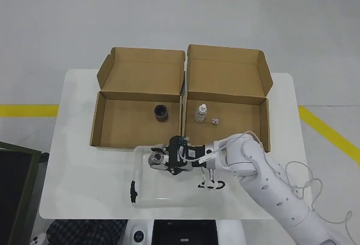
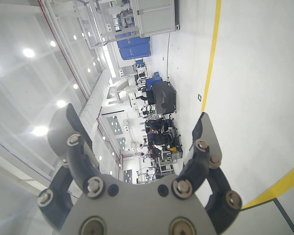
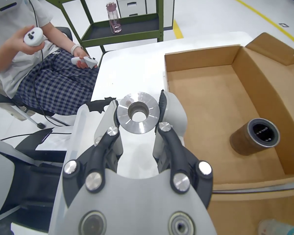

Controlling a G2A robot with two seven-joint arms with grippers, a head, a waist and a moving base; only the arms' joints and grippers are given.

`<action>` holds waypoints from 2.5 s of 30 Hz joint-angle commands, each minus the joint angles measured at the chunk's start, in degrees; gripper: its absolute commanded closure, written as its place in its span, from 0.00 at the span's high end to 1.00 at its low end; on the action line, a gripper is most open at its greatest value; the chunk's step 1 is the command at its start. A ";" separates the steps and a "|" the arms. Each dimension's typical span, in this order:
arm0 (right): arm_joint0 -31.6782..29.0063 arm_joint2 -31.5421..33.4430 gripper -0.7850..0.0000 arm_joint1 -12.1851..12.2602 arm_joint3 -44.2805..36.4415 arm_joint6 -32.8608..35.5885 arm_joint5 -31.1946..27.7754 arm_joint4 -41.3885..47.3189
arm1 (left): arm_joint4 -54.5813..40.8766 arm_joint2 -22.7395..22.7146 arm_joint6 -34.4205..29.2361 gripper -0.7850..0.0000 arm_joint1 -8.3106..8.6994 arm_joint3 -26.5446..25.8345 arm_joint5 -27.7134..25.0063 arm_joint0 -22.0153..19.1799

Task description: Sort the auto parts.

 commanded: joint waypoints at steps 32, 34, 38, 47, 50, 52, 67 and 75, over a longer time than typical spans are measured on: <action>-4.33 8.86 0.00 1.45 -2.69 -10.85 6.30 1.46 | 0.00 0.00 0.00 1.00 0.00 0.00 0.00 0.00; -3.91 8.06 0.00 1.30 -2.41 -10.67 6.93 0.64 | 0.00 0.00 0.00 1.00 0.00 0.00 0.00 0.00; -2.32 6.25 0.00 0.89 -1.53 -9.94 8.78 -1.77 | 0.00 0.00 0.00 1.00 0.00 0.00 0.00 0.00; 2.25 2.38 0.00 -0.16 0.16 -6.97 13.48 -8.81 | 0.00 0.00 0.00 1.00 0.00 0.00 0.00 0.00; 4.00 0.79 0.00 -0.60 1.10 -5.48 14.41 -10.62 | 0.00 0.00 0.00 1.00 0.00 0.00 0.00 0.00; 5.13 -0.20 0.00 -0.89 1.82 -4.55 14.44 -11.16 | 0.00 0.00 0.00 1.00 0.00 0.00 0.00 0.00; 15.93 -9.47 0.00 -4.42 12.54 1.82 13.72 -14.59 | 0.00 0.00 0.00 1.00 0.00 0.00 0.00 0.00; 19.47 -13.32 0.00 -6.40 17.23 3.59 13.83 -15.72 | 0.00 0.00 0.00 1.00 0.00 0.00 0.00 0.00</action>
